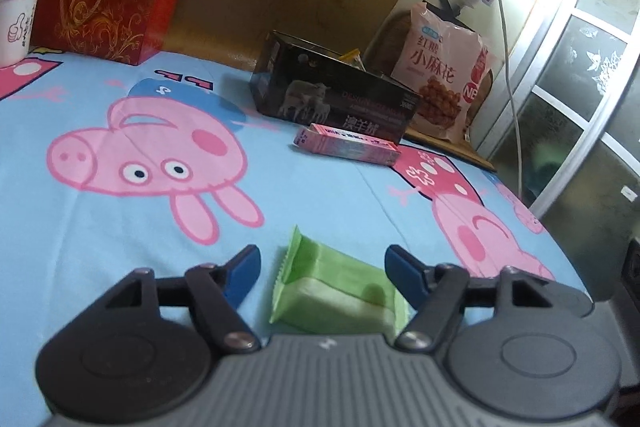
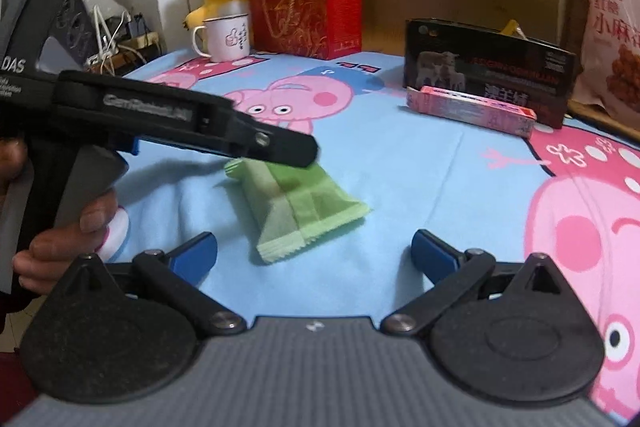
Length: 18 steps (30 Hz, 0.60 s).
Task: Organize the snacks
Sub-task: 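Grasp the green cake packet with the left tool and lift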
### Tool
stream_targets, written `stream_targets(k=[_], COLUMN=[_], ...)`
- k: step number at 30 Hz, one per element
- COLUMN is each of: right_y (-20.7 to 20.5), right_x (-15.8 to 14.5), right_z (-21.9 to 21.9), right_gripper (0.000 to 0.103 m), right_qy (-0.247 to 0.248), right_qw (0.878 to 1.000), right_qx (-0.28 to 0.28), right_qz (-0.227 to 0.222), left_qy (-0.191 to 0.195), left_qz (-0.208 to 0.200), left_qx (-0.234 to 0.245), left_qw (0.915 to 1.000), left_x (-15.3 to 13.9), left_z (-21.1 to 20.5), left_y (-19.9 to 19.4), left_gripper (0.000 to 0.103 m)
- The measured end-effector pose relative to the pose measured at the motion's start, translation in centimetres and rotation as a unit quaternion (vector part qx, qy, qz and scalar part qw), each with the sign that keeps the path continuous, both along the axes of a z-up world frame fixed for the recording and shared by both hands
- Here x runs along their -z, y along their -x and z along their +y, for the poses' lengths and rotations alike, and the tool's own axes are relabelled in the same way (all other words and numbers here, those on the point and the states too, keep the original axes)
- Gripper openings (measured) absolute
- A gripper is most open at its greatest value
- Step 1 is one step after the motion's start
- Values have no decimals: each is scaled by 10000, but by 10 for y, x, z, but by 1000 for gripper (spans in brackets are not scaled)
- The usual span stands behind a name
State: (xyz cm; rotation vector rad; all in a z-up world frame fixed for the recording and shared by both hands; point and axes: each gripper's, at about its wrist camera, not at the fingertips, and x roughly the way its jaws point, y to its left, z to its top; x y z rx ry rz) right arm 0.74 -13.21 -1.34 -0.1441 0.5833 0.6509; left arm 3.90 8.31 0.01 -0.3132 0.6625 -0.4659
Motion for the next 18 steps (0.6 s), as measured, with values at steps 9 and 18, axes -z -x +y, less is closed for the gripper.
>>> stream_targets(k=[9,18], right_y=[-3,0], right_x=[-1,-2], right_z=[4,-6], right_gripper=[35,37], right_qy=[-216,-574], right_qw=[9996,9982], right_qx=[-2,176], right_qz=[-164,30], left_qy=[78,446], left_qz=[17,214], left_qx=[-50,-165], left_qw=[10000,9986], left_x=[2,6], left_z=[1,14], left_y=[3,-3], left_gripper=[46,37])
